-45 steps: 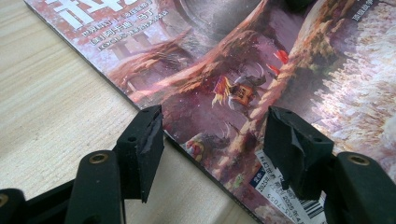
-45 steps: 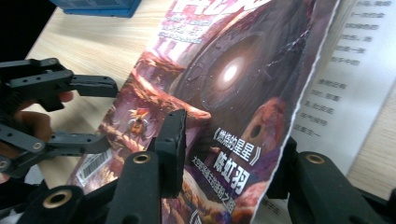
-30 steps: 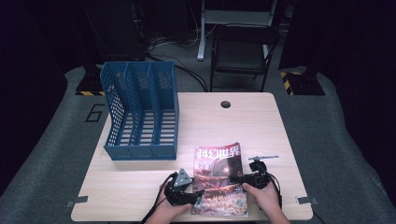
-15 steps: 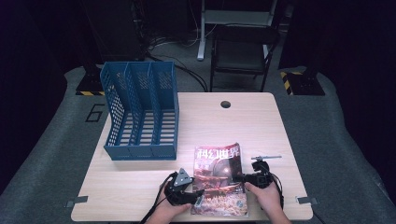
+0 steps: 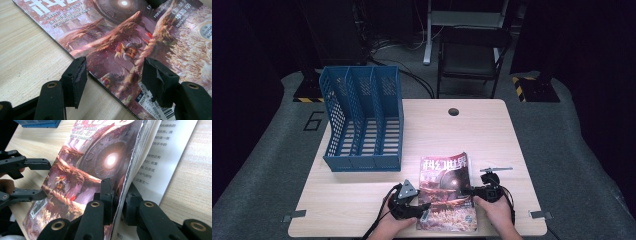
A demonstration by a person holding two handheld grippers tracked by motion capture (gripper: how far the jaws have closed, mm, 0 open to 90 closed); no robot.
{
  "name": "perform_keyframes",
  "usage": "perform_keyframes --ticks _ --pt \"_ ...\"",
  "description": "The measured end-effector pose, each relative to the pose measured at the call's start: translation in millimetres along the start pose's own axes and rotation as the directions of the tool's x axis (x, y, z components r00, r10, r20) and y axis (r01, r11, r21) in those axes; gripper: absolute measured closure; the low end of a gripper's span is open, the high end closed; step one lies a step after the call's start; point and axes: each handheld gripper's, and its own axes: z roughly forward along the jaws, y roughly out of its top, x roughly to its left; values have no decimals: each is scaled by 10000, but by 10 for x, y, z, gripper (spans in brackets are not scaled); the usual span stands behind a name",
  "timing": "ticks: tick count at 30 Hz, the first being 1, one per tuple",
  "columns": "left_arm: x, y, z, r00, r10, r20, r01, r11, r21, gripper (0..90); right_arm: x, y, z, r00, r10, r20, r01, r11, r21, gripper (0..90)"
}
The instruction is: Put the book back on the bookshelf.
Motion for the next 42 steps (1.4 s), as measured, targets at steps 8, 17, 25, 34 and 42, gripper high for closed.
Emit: perform_keyframes --ticks 8,17,25,34,42 --pt "16 19 -3 9996 -112 241 107 9998 183 338 75 0 -64 9987 -500 -127 491 9965 -681 871" --pt "102 71 4 9992 -340 232 334 9991 244 295 148 -22 -126 9975 -653 -281 614 9906 -1222 875" --pt "172 125 18 9971 -724 244 722 9974 74 263 230 -36 -191 9951 -910 -397 830 9819 -1704 876" --pt "255 163 68 9913 -1193 549 1181 9927 247 237 252 -42 -251 9913 -1086 -745 919 9755 -1997 876" --pt "291 196 113 9850 -1455 924 1434 9892 300 163 297 -53 -318 9874 -1272 -939 1031 9684 -2272 876"
